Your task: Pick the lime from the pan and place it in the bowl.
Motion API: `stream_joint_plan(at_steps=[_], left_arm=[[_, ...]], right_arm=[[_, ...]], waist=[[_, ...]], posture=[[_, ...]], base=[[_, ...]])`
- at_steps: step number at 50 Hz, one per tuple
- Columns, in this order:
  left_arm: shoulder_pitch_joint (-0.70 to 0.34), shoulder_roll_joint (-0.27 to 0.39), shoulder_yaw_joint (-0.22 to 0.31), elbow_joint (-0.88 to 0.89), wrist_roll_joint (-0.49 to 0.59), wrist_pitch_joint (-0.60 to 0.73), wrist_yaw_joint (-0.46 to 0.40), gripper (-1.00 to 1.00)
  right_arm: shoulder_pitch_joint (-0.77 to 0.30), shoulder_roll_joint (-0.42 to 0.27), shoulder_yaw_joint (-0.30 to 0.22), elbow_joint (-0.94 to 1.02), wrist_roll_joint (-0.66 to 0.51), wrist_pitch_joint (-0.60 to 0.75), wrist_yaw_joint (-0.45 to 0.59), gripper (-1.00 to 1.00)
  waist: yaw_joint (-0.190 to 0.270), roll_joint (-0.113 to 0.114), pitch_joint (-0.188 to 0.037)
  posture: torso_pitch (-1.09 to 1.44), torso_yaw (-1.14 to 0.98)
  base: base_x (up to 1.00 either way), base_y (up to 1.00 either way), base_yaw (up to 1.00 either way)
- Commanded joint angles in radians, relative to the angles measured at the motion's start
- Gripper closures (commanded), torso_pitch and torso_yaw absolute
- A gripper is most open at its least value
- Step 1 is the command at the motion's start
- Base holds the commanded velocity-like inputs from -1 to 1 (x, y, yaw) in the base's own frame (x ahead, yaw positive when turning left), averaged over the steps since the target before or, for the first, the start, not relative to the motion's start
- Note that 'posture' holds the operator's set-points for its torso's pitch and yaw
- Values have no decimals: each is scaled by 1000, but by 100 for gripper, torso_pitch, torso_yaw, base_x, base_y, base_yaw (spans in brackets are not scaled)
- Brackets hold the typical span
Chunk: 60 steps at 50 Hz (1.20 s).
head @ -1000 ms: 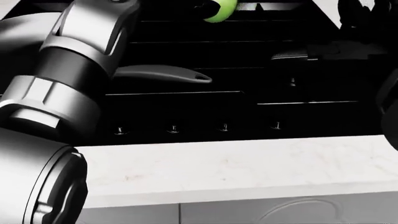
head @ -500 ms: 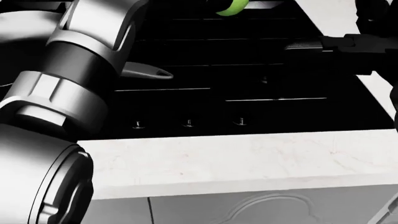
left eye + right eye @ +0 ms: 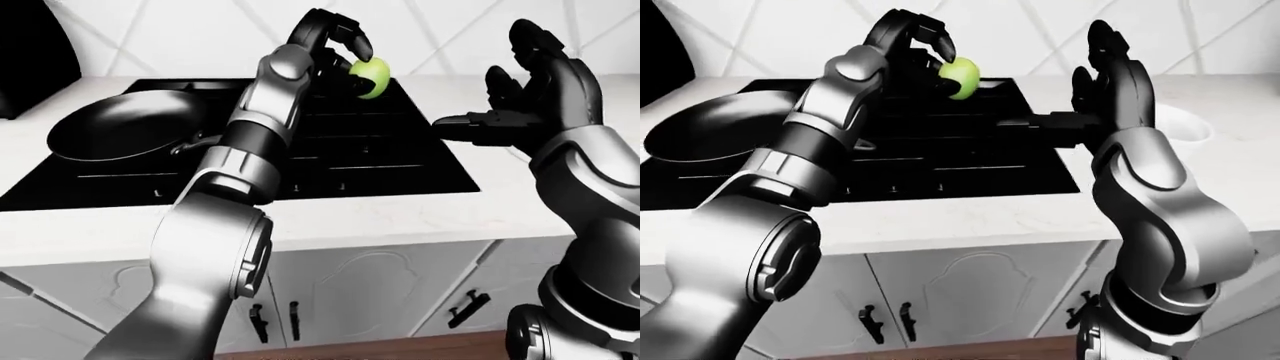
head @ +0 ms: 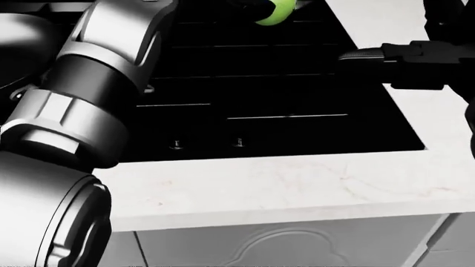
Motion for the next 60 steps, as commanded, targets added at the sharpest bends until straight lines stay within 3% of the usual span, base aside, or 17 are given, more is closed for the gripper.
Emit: stream_joint_plan(at_steps=[1,5,7,17,20,22,23,25,34,39,40,42,48,52,54,56,60], left_arm=[[-40,15,8,-43,-5,-34,14,65],[-45,18,8,-43,-5,-31,12,65],[-44,17,7,-44,-3,-30,12,65],[-48,16,7,-37,-3,-34,11,66],[-45,15,7,-38,-3,-34,11,65],[-43,16,7,-38,-3,-36,10,65],[-42,16,8,-37,-3,-36,11,65],[-40,17,8,-40,-3,-35,11,65],[-39,15,6,-44,-3,-32,12,66],[-42,16,7,-45,-4,-30,11,65],[-43,16,7,-44,-5,-30,11,65],[-45,18,7,-46,-5,-27,11,66],[-45,17,6,-42,-4,-30,9,65],[-46,15,7,-41,-3,-31,10,65],[-46,13,6,-42,-3,-29,10,65],[-49,15,7,-39,-3,-31,8,65],[-51,16,8,-39,-4,-30,9,65]], right_arm=[[-29,-9,-6,-21,3,-28,2,-100],[-25,-9,-3,-20,1,-32,4,-100],[-27,-10,-4,-20,3,-30,5,-100],[-23,-10,-4,-15,4,-38,7,-100],[-30,-9,-6,-20,8,-26,2,-100],[-29,-8,-3,-18,6,-30,2,-100],[-28,-8,0,-17,5,-32,2,-100],[-28,-7,0,-17,6,-32,3,-100],[-20,-6,0,-21,3,-38,7,-100],[-23,-6,0,-20,3,-36,7,-100],[-23,-6,0,-19,2,-36,7,-100],[-25,-6,-1,-19,2,-36,7,-100],[-28,-7,-4,-19,4,-32,7,-100],[-25,-8,-6,-19,6,-34,7,-100],[-28,-9,-9,-21,9,-31,6,-100],[-27,-9,-6,-18,9,-34,6,-100],[-27,-9,-5,-18,10,-34,5,-100]], waist=[[5,-11,-27],[3,31,-30],[0,82,-43],[-7,16,-36],[0,-37,-34],[2,-112,-48],[-1,-66,-37],[2,-75,-39],[6,3,-28],[-3,85,-39],[4,53,-34],[-3,65,-44],[-7,21,-37],[1,-48,-35],[11,-93,-52],[7,-81,-34],[4,-39,-33]], posture=[[0,0],[0,0],[0,0],[0,0],[0,0],[0,0],[0,0],[0,0],[0,0],[0,0],[0,0],[0,0],[0,0],[0,0],[0,0],[0,0],[0,0]], base=[[0,-11,0],[0,-10,0],[0,-11,0],[0,-10,0],[0,-10,0],[0,-10,0],[0,-10,0],[0,-9,0],[1,-10,0],[0,-10,0],[0,-10,0],[0,-11,0],[0,-10,0],[1,-10,0],[0,-9,0],[0,-10,0],[1,-10,0]])
